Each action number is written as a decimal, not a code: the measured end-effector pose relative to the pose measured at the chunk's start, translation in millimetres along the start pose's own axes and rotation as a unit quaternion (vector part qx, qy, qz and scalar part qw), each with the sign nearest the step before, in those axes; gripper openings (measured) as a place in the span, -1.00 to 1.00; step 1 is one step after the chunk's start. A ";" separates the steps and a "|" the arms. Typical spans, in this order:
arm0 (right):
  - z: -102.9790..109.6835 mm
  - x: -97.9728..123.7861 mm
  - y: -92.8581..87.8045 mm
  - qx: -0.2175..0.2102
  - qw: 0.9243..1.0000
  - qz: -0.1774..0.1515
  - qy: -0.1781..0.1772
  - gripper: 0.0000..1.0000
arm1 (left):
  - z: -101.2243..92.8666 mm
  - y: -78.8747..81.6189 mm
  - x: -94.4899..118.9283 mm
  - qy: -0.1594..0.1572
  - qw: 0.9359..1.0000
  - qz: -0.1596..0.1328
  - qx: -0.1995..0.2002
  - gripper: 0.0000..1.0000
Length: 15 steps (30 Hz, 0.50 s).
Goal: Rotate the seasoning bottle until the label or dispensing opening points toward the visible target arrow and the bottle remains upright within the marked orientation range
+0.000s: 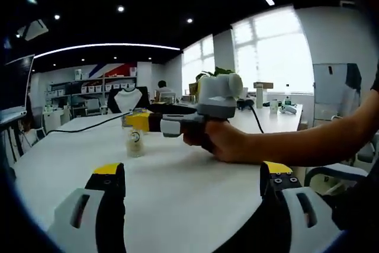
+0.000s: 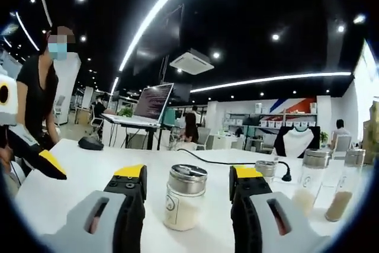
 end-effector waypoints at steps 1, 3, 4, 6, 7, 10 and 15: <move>1.0 0.9 2.1 -0.002 1.000 -0.010 0.004 0.13 | -1.0 0.0 -0.4 -0.001 1.000 0.000 -0.001 1.00; 0.1 2.5 2.9 0.005 1.000 -0.012 -0.005 0.14 | -2.1 -0.2 -1.3 -0.003 1.000 0.003 0.000 1.00; 0.1 3.5 4.6 0.002 1.000 -0.021 -0.004 0.14 | -2.4 -0.4 -1.5 -0.004 1.000 0.004 0.002 1.00; -0.5 3.5 5.1 0.001 1.000 -0.022 -0.007 0.13 | -2.7 -0.4 -1.6 -0.005 1.000 0.005 0.001 1.00; -1.2 3.8 4.7 -0.001 1.000 -0.019 -0.011 0.12 | -2.6 -0.5 -1.2 -0.004 1.000 0.006 0.001 1.00; -3.4 7.0 6.3 -0.007 0.999 -0.028 -0.019 0.09 | -1.6 -0.2 0.0 -0.002 1.000 0.006 -0.001 1.00; -9.8 10.2 4.8 -0.026 0.999 -0.031 -0.031 0.02 | 2.0 -2.5 -0.5 0.000 1.000 0.009 0.004 1.00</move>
Point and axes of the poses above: the point that each gripper's makers call its tool centre point, and the gripper's own axes: x roughly backward along the fingers, z roughly to its left, y roughly out of its top, the point moved 8 cm from there along x, roughly backward along the fingers, and after that the axes turned 15 degrees about z, right-handed, at the moved point
